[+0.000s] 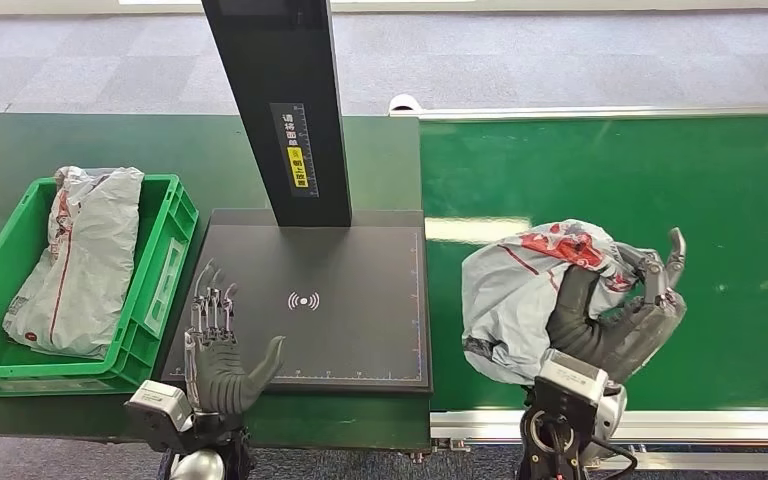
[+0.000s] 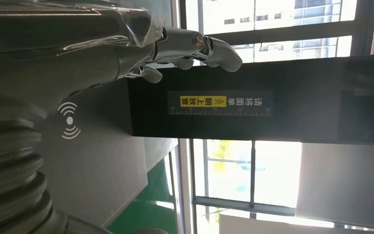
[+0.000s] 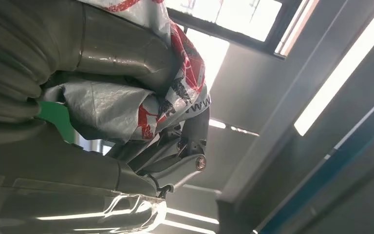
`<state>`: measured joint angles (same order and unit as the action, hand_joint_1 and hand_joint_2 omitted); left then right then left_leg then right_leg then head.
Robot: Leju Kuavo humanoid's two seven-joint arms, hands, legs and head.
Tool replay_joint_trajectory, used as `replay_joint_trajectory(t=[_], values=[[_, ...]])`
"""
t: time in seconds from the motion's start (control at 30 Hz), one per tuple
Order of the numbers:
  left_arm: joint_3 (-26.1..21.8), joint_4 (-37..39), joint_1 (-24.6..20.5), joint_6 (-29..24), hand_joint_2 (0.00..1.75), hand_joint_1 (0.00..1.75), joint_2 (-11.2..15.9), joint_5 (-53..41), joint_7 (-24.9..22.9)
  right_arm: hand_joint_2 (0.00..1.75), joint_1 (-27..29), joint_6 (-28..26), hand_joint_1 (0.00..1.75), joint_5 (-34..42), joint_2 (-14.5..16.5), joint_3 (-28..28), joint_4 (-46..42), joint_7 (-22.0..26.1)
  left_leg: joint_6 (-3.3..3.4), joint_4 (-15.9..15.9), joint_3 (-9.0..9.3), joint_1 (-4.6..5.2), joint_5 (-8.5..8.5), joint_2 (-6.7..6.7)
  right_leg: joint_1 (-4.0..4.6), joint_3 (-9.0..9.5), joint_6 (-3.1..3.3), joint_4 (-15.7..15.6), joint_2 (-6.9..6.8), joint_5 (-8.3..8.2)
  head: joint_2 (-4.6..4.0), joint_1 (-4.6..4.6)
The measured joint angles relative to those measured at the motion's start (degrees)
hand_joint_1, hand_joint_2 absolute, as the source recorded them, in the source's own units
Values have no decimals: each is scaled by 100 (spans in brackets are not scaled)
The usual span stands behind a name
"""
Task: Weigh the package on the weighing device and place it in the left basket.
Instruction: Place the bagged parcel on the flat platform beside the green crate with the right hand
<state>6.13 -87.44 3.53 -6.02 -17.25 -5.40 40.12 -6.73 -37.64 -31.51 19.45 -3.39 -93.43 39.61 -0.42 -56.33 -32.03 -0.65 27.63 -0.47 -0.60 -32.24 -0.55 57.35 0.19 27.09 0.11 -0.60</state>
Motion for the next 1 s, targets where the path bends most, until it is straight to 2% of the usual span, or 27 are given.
replay_joint_trajectory(t=[0.07,0.2,0.27,0.37,0.47,0.6,0.63,0.8,1.0], values=[[31,37,-62,23,175,0,0,0,-1,175,-327,428,175,417,-35,-33,478,-66,1,0,1,0,-3,2,0,1,0,0,1,-2,-1,1],[134,213,-261,104,175,0,0,0,-1,175,-1153,1654,175,1080,-81,-65,1770,-132,0,0,2,0,-15,1,0,0,5,0,0,-13,1,1],[195,339,-385,156,175,0,0,-4,-2,175,-1491,2006,175,1252,-80,-72,2362,-101,-1,-1,2,0,-19,-5,0,-1,6,0,-5,-14,0,1],[250,500,-519,157,175,0,0,-21,-2,175,-1752,2134,175,1331,-80,-76,2888,-72,-3,-1,-1,-1,-20,-13,1,-1,6,1,-10,-14,0,1],[255,528,-541,155,175,0,0,-24,-2,175,-1791,2164,175,1345,-80,-76,2975,-73,-3,-1,-2,-1,-20,-13,1,-2,6,2,-10,-14,1,1],[351,815,-755,82,175,0,0,-24,-2,175,-2224,2985,175,1536,10,-211,4048,-224,-3,-1,-9,-1,-19,-8,1,-10,6,3,-6,-12,0,0],[372,854,-774,72,175,0,0,-25,-2,175,-2308,3041,175,1604,27,-262,4252,-221,-3,-1,-11,-1,-19,-8,1,-10,6,3,-6,-12,0,0],[397,929,-794,25,175,0,0,-57,-2,175,-2552,3071,175,1924,29,-564,4813,-185,-3,-1,-8,-1,-20,-3,1,-10,6,3,-4,-13,1,-1],[420,987,-827,-11,175,0,1,-67,-2,175,-2725,3165,175,2248,30,-859,5097,-199,-3,-1,-8,-1,-20,-4,1,-10,6,3,-4,-14,1,1]])
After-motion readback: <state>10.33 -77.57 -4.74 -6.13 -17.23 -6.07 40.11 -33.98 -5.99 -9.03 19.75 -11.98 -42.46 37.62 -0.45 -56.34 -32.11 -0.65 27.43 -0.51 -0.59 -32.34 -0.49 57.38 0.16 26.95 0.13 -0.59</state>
